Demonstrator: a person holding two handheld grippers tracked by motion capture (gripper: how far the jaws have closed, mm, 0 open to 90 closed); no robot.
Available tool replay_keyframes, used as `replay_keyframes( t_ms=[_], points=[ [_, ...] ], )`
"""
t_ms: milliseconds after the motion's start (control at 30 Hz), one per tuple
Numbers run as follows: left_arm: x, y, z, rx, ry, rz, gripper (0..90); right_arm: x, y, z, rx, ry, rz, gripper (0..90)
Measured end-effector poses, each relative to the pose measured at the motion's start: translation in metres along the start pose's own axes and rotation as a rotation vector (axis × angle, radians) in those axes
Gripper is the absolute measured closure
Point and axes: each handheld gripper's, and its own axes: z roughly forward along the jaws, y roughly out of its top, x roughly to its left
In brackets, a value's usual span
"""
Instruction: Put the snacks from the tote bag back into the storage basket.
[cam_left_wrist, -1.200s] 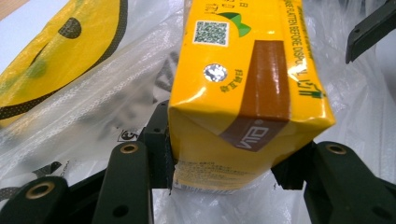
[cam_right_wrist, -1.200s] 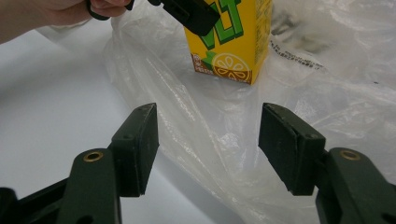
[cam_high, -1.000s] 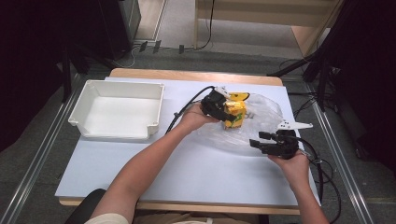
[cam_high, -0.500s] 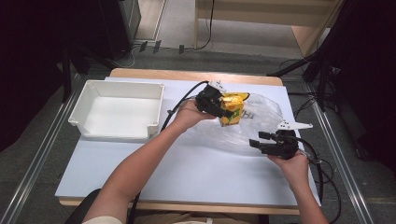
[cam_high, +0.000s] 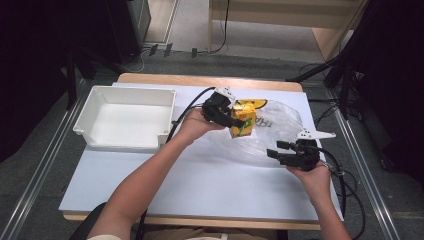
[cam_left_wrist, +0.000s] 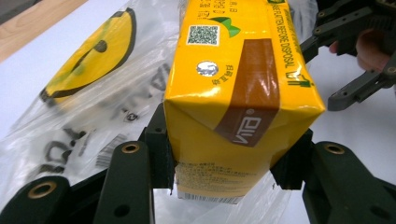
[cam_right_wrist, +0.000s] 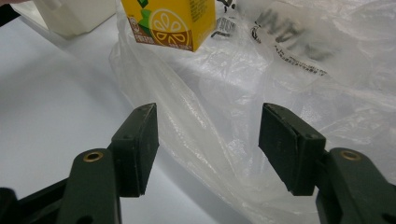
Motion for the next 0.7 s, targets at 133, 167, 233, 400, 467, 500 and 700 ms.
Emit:
replay_keyframes(
  t_ms=[133,167,233,400,467,500,700],
  points=[
    [0.000,0.000,-0.006,-0.008,-0.002,-0.015,52.2,0.001,0.000,0.000,-0.002,0.001,-0.005,38.7],
    [0.000,0.000,-0.007,-0.006,0.000,-0.013,52.2,0.001,0.000,0.000,-0.001,0.000,-0.007,38.7],
    [0.001,0.000,-0.008,-0.008,-0.005,-0.020,52.2,0.001,0.000,0.000,0.001,0.001,-0.008,38.7],
    [0.000,0.000,-0.012,-0.006,-0.004,-0.026,52.2,0.003,0.000,0.001,0.007,0.009,-0.012,38.7],
    [0.001,0.000,-0.016,-0.007,0.000,-0.029,52.2,0.004,0.000,0.000,0.008,0.006,-0.018,38.7],
    [0.001,0.000,-0.018,-0.009,0.001,-0.027,52.2,0.004,0.000,0.000,0.007,0.004,-0.023,38.7],
    [0.003,-0.002,-0.031,-0.025,0.004,-0.044,52.2,0.005,0.001,0.001,0.011,0.007,-0.028,38.7]
  ],
)
